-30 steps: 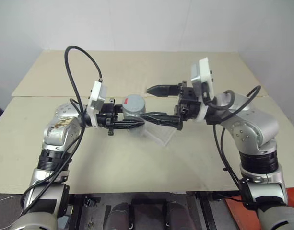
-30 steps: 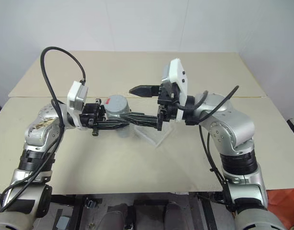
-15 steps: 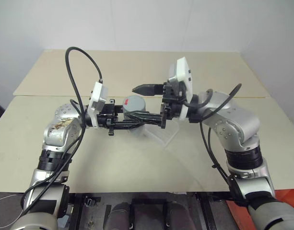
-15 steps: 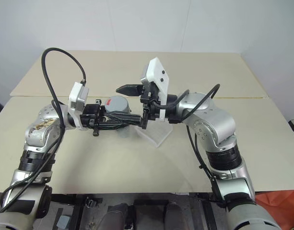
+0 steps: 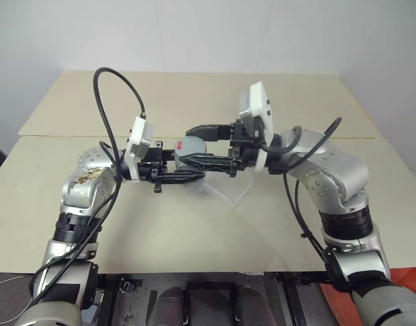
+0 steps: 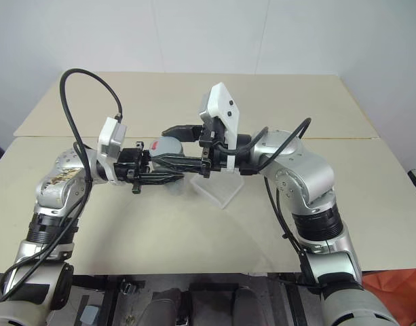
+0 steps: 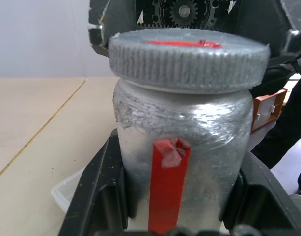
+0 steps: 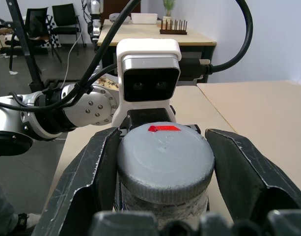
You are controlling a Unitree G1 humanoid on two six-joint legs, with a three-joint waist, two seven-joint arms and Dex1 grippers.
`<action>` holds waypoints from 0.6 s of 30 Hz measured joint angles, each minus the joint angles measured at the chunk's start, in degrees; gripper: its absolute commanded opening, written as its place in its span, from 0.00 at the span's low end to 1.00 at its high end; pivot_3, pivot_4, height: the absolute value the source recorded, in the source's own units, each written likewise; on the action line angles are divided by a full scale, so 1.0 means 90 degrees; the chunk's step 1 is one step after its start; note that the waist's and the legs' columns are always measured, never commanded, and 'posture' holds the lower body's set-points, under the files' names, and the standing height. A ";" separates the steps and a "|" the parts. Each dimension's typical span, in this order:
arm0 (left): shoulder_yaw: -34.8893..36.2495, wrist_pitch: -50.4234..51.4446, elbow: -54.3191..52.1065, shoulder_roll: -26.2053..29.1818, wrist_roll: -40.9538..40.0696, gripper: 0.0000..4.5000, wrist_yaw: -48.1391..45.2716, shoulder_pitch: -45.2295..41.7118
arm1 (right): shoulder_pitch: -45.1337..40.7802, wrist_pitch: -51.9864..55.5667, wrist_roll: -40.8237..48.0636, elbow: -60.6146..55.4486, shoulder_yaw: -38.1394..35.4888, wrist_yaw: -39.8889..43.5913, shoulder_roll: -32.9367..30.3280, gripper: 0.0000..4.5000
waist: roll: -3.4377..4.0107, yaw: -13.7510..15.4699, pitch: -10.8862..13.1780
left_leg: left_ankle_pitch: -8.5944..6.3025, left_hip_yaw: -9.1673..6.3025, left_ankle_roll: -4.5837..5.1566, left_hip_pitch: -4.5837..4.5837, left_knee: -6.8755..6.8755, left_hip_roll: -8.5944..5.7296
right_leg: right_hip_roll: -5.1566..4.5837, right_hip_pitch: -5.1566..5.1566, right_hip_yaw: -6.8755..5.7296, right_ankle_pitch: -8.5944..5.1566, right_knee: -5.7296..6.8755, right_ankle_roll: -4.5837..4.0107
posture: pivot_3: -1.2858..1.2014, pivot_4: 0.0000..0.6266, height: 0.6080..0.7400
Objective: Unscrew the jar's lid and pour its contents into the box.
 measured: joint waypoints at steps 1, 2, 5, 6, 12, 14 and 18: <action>0.0000 0.0000 0.0000 0.0000 0.0000 0.43 0.0000 0.0000 | -0.0009 0.0030 0.0052 0.0022 -0.0015 -0.0007 0.0006 0.61 | 0.0000 0.0001 0.0000 | 0.0000 0.0000 0.0000 0.0000 0.0000 0.0000 | 0.0000 0.0000 0.0000 0.0000 0.0000 0.0000 | 0.52 0.24 1.00; 0.0001 0.0000 -0.0003 0.0000 -0.0002 0.43 0.0000 0.0000 | -0.0025 0.0119 0.0139 0.0054 -0.0052 -0.0026 0.0028 0.61 | 0.0000 0.0001 0.0000 | 0.0000 0.0000 0.0000 0.0000 0.0000 0.0000 | 0.0000 0.0000 0.0000 0.0000 0.0000 0.0000 | 0.52 0.24 1.00; 0.0002 -0.0011 -0.0038 0.0003 -0.0005 0.43 0.0002 0.0000 | -0.0118 0.0415 0.0437 0.0207 -0.0225 -0.0135 0.0136 0.61 | 0.0000 0.0000 0.0000 | 0.0000 0.0000 0.0000 0.0000 0.0000 0.0001 | 0.0000 0.0000 0.0000 0.0000 0.0000 0.0000 | 0.52 0.24 1.00; 0.0001 -0.0011 -0.0044 0.0014 -0.0002 0.43 -0.0004 0.0009 | -0.0192 0.0528 0.0625 0.0284 -0.0420 -0.0240 0.0218 0.61 | 0.0000 0.0001 0.0000 | 0.0000 0.0000 -0.0001 0.0000 -0.0001 0.0001 | 0.0000 -0.0001 0.0001 0.0000 0.0001 0.0000 | 0.52 0.24 1.00; 0.0001 -0.0009 -0.0044 0.0053 -0.0001 0.43 -0.0011 0.0056 | -0.0549 0.0729 0.1070 0.0328 -0.1095 -0.0644 0.0240 0.61 | 0.0000 0.0002 0.0000 | 0.0000 0.0000 0.0000 0.0000 -0.0001 0.0002 | 0.0000 0.0001 0.0000 0.0000 -0.0001 0.0000 | 0.52 0.24 1.00; 0.0001 -0.0009 -0.0043 0.0053 -0.0001 0.43 -0.0014 0.0055 | -0.0523 0.0738 0.1063 0.0332 -0.1098 -0.0776 0.0213 0.61 | 0.0000 -0.0001 0.0000 | 0.0000 0.0000 0.0000 0.0000 -0.0001 0.0002 | 0.0000 0.0000 0.0000 0.0000 0.0000 0.0000 | 0.52 0.24 1.00; 0.0002 -0.0006 -0.0040 0.0059 0.0000 0.43 0.0024 0.0053 | -0.0270 0.0515 0.0599 0.0335 -0.1120 -0.1088 -0.0136 0.61 | 0.0000 0.0024 0.0000 | -0.0001 -0.0001 0.0001 -0.0001 0.0000 0.0000 | -0.0002 0.0003 -0.0001 0.0000 -0.0003 0.0000 | 0.52 0.24 1.00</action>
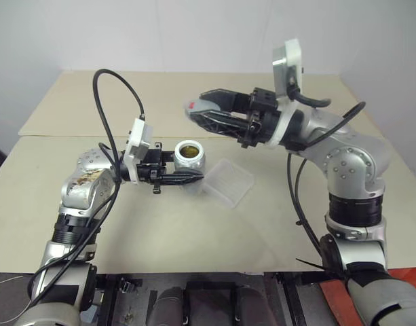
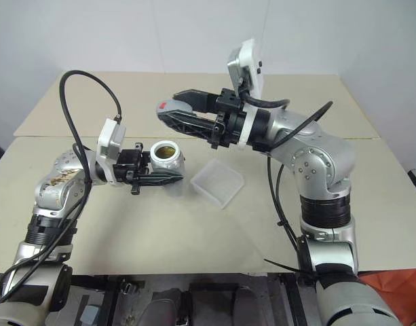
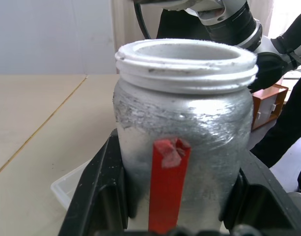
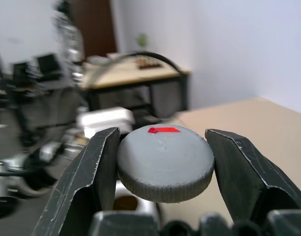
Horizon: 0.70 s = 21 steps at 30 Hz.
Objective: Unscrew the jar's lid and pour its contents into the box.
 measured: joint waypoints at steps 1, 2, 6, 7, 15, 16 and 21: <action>0.0006 0.0003 0.0001 0.0004 0.0001 0.43 0.0029 0.0000 | 0.0155 -0.0097 -0.0195 -0.0004 -0.0005 -0.0091 -0.0127 0.61 | 0.0000 0.0012 0.0000 | 0.0000 0.0000 0.0001 0.0000 0.0000 -0.0002 | -0.0002 0.0001 0.0000 0.0000 -0.0002 0.0000 | 0.52 0.24 1.00; 0.0016 0.0006 -0.0002 0.0010 0.0000 0.43 0.0070 0.0001 | 0.0463 -0.0216 -0.0451 -0.0009 -0.0034 -0.0240 -0.0308 0.61 | 0.0000 0.0029 0.0000 | -0.0001 0.0000 0.0002 -0.0001 0.0000 -0.0002 | -0.0002 0.0002 -0.0001 0.0000 -0.0004 0.0001 | 0.52 0.24 1.00; 0.0115 0.0016 -0.0021 0.0046 -0.0001 0.43 0.0289 0.0030 | 0.1585 -0.0538 -0.1270 0.0043 -0.0154 -0.0754 -0.0675 0.61 | 0.0000 0.0027 0.0000 | 0.0000 0.0003 -0.0001 -0.0004 -0.0003 -0.0003 | -0.0002 -0.0007 0.0003 -0.0001 -0.0003 0.0002 | 0.52 0.24 1.00; 0.0135 0.0017 -0.0033 0.0047 -0.0001 0.43 0.0346 0.0048 | 0.1838 -0.0620 -0.1450 0.0048 -0.0169 -0.0868 -0.0717 0.61 | 0.0000 0.0023 0.0000 | 0.0001 0.0003 -0.0001 -0.0004 -0.0004 -0.0003 | -0.0002 -0.0006 0.0004 -0.0001 -0.0003 0.0002 | 0.52 0.24 1.00; 0.0160 -0.0004 -0.0064 -0.0015 0.0132 0.43 0.0938 0.0139 | 0.3539 -0.1390 -0.2585 0.0560 -0.0268 -0.1742 -0.0579 0.61 | 0.0000 -0.0029 0.0000 | 0.0001 0.0005 -0.0001 0.0003 -0.0002 -0.0003 | -0.0002 -0.0003 0.0011 -0.0001 -0.0003 0.0003 | 0.52 0.24 1.00; 0.0159 -0.0018 -0.0064 -0.0055 0.0155 0.43 0.1013 0.0139 | 0.3627 -0.1454 -0.2681 0.0589 -0.0268 -0.1773 -0.0576 0.61 | 0.0000 -0.0032 0.0000 | 0.0001 0.0004 -0.0001 0.0005 -0.0003 -0.0003 | -0.0001 -0.0002 0.0011 -0.0002 -0.0004 0.0003 | 0.52 0.24 1.00; 0.0137 -0.0118 -0.0066 -0.0278 0.0347 0.43 0.1444 0.0140 | 0.4085 -0.1576 -0.2948 0.0696 -0.0168 -0.1788 -0.0520 0.94 | 0.0000 -0.0030 0.0000 | 0.0001 0.0004 -0.0001 0.0007 -0.0001 -0.0003 | -0.0001 -0.0001 0.0015 -0.0002 -0.0007 0.0003 | 0.52 0.24 1.00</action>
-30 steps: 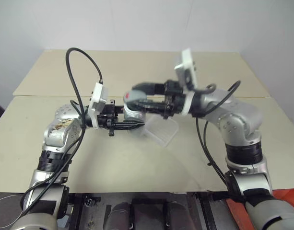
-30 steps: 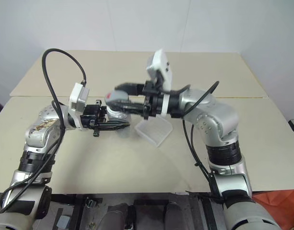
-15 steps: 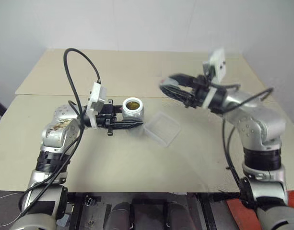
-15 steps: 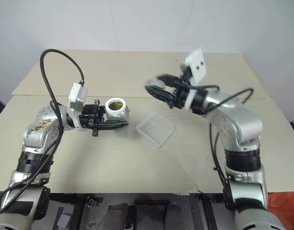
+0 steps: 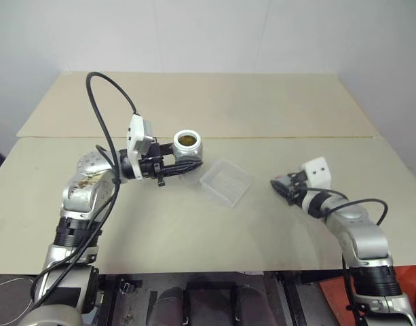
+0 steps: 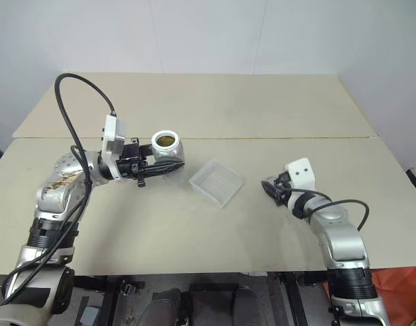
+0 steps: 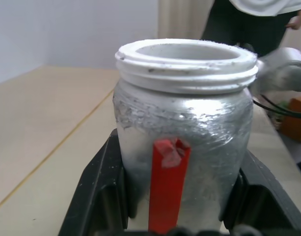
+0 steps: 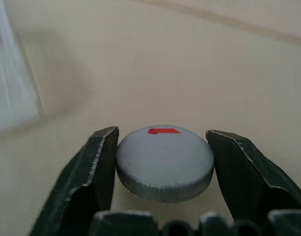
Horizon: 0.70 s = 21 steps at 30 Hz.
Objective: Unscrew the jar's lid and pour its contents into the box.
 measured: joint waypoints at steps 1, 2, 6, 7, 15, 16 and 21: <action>-0.0012 -0.0044 0.0000 -0.0042 0.0068 0.43 0.0091 -0.0001 | 0.0015 0.0011 0.0009 -0.0030 -0.0001 0.0081 -0.0017 0.99 | 0.0000 -0.0002 0.0000 | 0.0000 0.0000 0.0000 0.0002 0.0000 0.0000 | 0.0000 0.0001 0.0001 0.0000 -0.0002 0.0000 | 0.52 0.24 1.00; -0.0031 -0.0126 0.0003 -0.0078 0.0145 0.43 0.0150 -0.0001 | 0.0023 0.0045 0.0018 -0.0087 -0.0006 0.0149 -0.0052 0.99 | 0.0000 0.0001 0.0000 | 0.0000 0.0000 0.0000 0.0003 0.0000 0.0000 | 0.0000 0.0001 0.0000 0.0000 -0.0004 0.0000 | 0.52 0.24 1.00; -0.0145 -0.0411 0.0042 -0.0236 0.0470 0.43 0.0451 -0.0033 | 0.0026 0.0349 0.0215 -0.0490 -0.0105 0.0445 -0.0339 0.99 | 0.0000 0.0013 0.0000 | 0.0000 -0.0002 0.0001 0.0003 0.0000 0.0000 | 0.0000 0.0003 -0.0001 0.0000 -0.0005 0.0000 | 0.52 0.24 1.00; -0.0159 -0.0466 0.0104 -0.0292 0.0568 0.43 0.0557 -0.0090 | 0.0025 0.0509 0.0311 -0.0602 -0.0154 0.0550 -0.0464 0.99 | -0.0001 0.0016 0.0000 | -0.0001 -0.0002 0.0001 0.0003 0.0001 0.0000 | -0.0001 0.0004 -0.0001 0.0000 -0.0005 0.0000 | 0.52 0.24 1.00; -0.0831 -0.2886 0.1287 -0.0465 0.2734 0.43 0.1980 -0.0553 | -0.0907 0.2553 0.1564 -0.1982 -0.0468 0.1207 -0.1496 0.99 | -0.0001 0.0074 0.0001 | -0.0002 -0.0004 0.0003 0.0010 -0.0003 0.0000 | -0.0001 0.0011 -0.0006 0.0002 -0.0028 -0.0003 | 0.52 0.24 1.00; -0.1006 -0.3436 0.1575 -0.0437 0.3215 0.43 0.2333 -0.0662 | -0.0967 0.2726 0.1736 -0.2057 -0.0465 0.1321 -0.1572 0.99 | -0.0002 0.0094 0.0001 | -0.0002 -0.0004 0.0004 0.0010 -0.0002 -0.0002 | -0.0002 0.0011 -0.0006 0.0003 -0.0032 -0.0003 | 0.52 0.24 1.00; -0.2886 -0.6384 0.3424 0.0427 0.7674 0.43 0.6356 -0.2324 | -0.1419 0.3117 0.2461 -0.2375 -0.0385 0.2115 -0.2125 0.99 | -0.0007 0.0199 0.0004 | -0.0010 -0.0007 0.0016 -0.0016 -0.0004 -0.0005 | -0.0008 0.0010 -0.0019 0.0023 -0.0071 0.0008 | 0.52 0.24 1.00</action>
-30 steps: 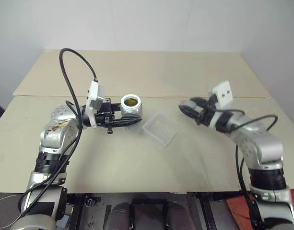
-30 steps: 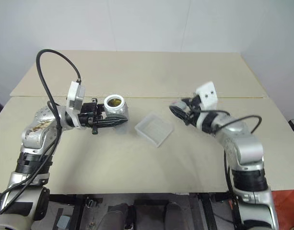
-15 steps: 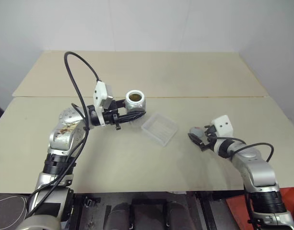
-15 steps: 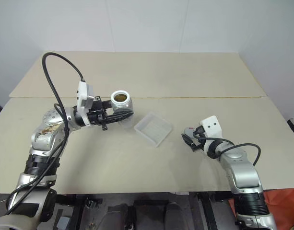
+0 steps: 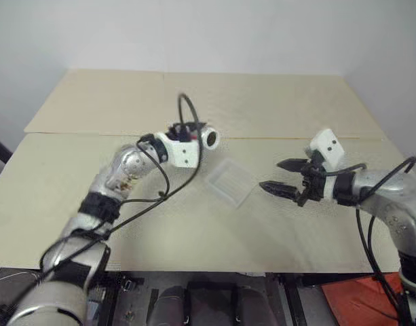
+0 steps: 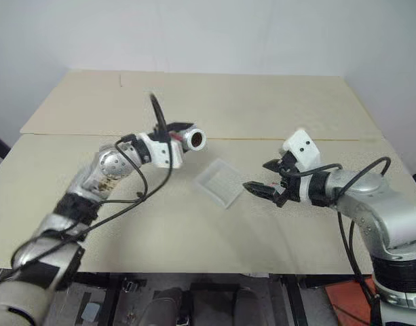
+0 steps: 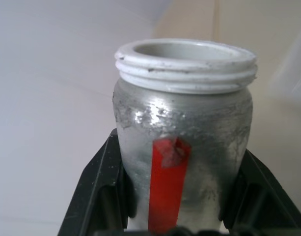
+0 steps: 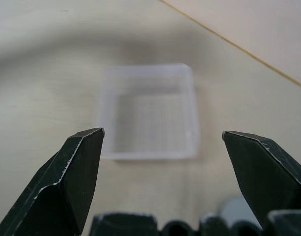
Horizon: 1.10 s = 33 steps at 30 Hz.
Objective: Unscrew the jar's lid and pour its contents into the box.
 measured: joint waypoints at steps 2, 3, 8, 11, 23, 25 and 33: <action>-0.0795 -0.0135 0.0392 0.0137 0.1597 0.43 0.1852 -0.0772 | -0.0165 0.0000 0.0054 0.0001 0.0100 0.0198 -0.0132 0.99 | 0.0000 0.0046 0.0000 | -0.0009 0.0003 0.0016 -0.0008 0.0004 -0.0004 | -0.0007 0.0001 -0.0003 0.0002 -0.0001 0.0008 | 0.52 0.24 1.00; -0.1166 -0.0133 0.0534 0.0127 0.2302 0.43 0.2714 -0.1096 | -0.0235 0.0000 0.0065 0.0000 0.0151 0.0301 -0.0183 0.99 | 0.0002 0.0064 -0.0001 | -0.0014 0.0005 0.0023 -0.0018 0.0004 -0.0004 | -0.0007 0.0001 -0.0005 0.0007 0.0002 0.0019 | 0.52 0.24 1.00; -0.2558 0.0185 0.1098 -0.0259 0.4102 0.43 0.4706 -0.1455 | -0.0349 0.0000 0.0073 0.0090 0.0270 0.0487 -0.0242 0.99 | 0.0002 0.0065 -0.0001 | -0.0005 0.0016 0.0007 -0.0057 0.0032 -0.0009 | -0.0012 -0.0023 -0.0008 0.0004 -0.0003 0.0034 | 0.52 0.24 1.00; -0.3091 0.0752 0.1486 -0.0640 0.4722 0.43 0.5164 -0.1462 | -0.0383 -0.0001 0.0072 0.0123 0.0334 0.0488 -0.0241 0.99 | 0.0000 0.0063 0.0000 | 0.0004 0.0022 -0.0006 -0.0069 0.0037 -0.0009 | -0.0011 -0.0033 -0.0013 0.0004 0.0000 0.0037 | 0.52 0.24 1.00; -0.3222 0.1086 0.1687 -0.0796 0.4671 0.43 0.5389 -0.1655 | -0.0375 -0.0003 0.0231 0.0084 0.0292 0.0409 -0.0224 0.99 | -0.0001 0.0049 0.0000 | -0.0012 0.0016 0.0021 -0.0067 0.0046 -0.0006 | -0.0015 -0.0033 -0.0011 0.0004 0.0012 0.0037 | 0.52 0.24 1.00; -0.3185 0.0979 0.1707 -0.0758 0.4492 0.43 0.5298 -0.1654 | -0.0372 -0.0004 0.0240 0.0070 0.0293 0.0351 -0.0223 0.99 | -0.0001 0.0048 0.0000 | -0.0012 0.0015 0.0021 -0.0067 0.0047 -0.0006 | -0.0016 -0.0033 -0.0011 0.0004 0.0014 0.0036 | 0.52 0.24 1.00; -0.1026 0.0002 0.1717 -0.0616 0.0718 0.43 0.2669 -0.0613 | -0.0101 -0.0583 0.0160 0.0034 0.0218 0.0266 -0.0021 0.99 | 0.0003 -0.0028 -0.0002 | 0.0008 0.0017 -0.0014 -0.0060 0.0051 0.0002 | -0.0023 -0.0033 -0.0010 0.0004 0.0022 0.0036 | 0.52 0.24 1.00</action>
